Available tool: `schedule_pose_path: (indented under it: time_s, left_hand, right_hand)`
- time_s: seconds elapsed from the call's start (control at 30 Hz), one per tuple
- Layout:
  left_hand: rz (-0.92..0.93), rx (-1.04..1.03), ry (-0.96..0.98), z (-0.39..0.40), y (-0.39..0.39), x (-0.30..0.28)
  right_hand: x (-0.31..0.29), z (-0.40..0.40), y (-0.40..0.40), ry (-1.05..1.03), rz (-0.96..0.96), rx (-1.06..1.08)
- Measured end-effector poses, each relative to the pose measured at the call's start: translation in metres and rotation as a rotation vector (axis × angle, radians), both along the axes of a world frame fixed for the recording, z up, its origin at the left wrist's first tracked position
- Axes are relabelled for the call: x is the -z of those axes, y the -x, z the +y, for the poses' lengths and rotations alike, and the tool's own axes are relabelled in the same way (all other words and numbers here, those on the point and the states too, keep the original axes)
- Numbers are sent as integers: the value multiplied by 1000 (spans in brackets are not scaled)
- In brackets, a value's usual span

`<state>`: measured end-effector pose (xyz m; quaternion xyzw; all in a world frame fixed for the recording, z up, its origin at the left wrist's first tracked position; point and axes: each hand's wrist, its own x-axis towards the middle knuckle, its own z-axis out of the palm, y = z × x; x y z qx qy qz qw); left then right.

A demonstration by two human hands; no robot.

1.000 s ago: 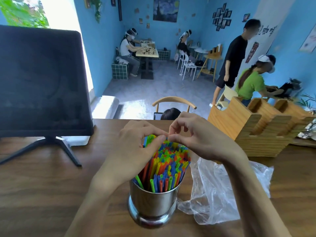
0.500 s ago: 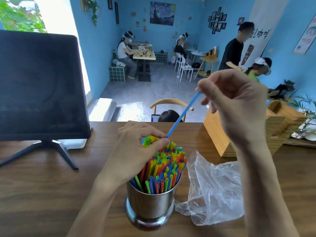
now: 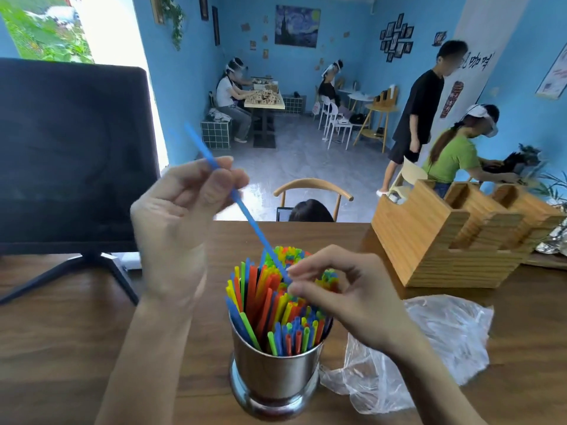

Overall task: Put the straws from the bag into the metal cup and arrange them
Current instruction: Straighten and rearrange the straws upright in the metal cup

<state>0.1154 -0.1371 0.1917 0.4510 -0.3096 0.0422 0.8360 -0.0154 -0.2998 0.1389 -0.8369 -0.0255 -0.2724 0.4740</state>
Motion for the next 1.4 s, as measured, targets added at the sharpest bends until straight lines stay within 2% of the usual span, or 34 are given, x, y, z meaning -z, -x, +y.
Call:
schedule_pose_path:
  time_s: [0.17,0.33,0.47,0.57,0.7,0.83,0.9,1.03,1.2,1.4]
  left_hand:
    - [-224,10,-165,3,10,-6]
    - [-272,-20,-215,17,8,-11]
    - [-231,-82,-215,29,3,-13]
    - [-308,-18,-259,27,5,-4]
    - [-337,57,-566,19,4,25]
    - [-618,-73,-822,23,-7,48]
    - [-723,-97,-900,24,-11,52]
    - [-804,-150,-1037,22,-14,49]
    - [-938,-83,-1214,18,-13,41]
    - [-1066,-137,-1273,6,-12,36]
  right_hand:
    - [1,-9,-1,56,14,20]
    - [-2,-29,5,-15,71,88]
    - [1,-32,6,-11,146,71]
    - [3,-30,6,39,194,70]
    - [-3,-29,6,133,186,46]
    - [-9,-26,3,194,259,-7]
    - [-12,-26,-1,257,260,5]
    - [-16,-26,-7,282,284,3]
    - [-17,-26,-8,313,319,-21]
    - [-13,-24,-9,132,304,15]
